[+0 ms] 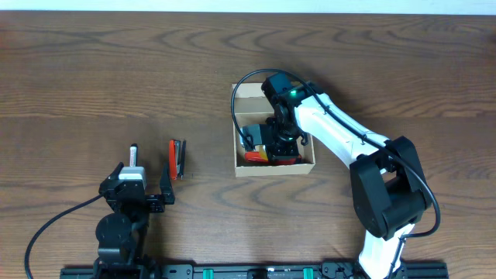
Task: Pack container
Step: 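Lower the tape roll into the box and open the right gripper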
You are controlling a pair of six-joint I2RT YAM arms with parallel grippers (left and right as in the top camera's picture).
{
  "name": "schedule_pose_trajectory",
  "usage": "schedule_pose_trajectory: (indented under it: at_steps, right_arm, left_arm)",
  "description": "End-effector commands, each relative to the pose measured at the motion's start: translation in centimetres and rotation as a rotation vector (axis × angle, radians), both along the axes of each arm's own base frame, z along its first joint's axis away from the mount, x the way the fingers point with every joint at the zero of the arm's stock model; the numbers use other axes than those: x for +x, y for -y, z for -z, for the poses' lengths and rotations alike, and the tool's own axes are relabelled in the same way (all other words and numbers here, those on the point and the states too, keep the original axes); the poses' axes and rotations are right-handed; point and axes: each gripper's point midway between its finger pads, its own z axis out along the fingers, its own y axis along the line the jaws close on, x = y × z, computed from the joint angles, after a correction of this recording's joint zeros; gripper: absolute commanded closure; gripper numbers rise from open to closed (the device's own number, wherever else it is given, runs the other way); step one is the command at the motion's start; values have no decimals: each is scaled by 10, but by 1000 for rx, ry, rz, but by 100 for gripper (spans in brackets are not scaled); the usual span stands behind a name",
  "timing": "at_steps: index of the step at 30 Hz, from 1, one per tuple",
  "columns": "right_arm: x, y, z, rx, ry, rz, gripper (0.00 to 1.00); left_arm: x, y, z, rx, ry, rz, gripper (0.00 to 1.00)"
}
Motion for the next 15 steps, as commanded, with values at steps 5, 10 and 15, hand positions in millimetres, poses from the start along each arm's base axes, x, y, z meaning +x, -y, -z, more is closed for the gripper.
schedule_pose_trajectory:
  at_steps: [5,10,15]
  right_arm:
    - [1,-11,-19,59,-8,75,31]
    - [9,-29,-70,209,52,102,21]
    - [19,-30,-141,342,149,207,17]
  left_arm:
    - [0,1,14,-7,-30,4,5]
    - [0,3,11,-158,-27,-22,5]
    - [-10,14,-6,-259,-66,20,4]
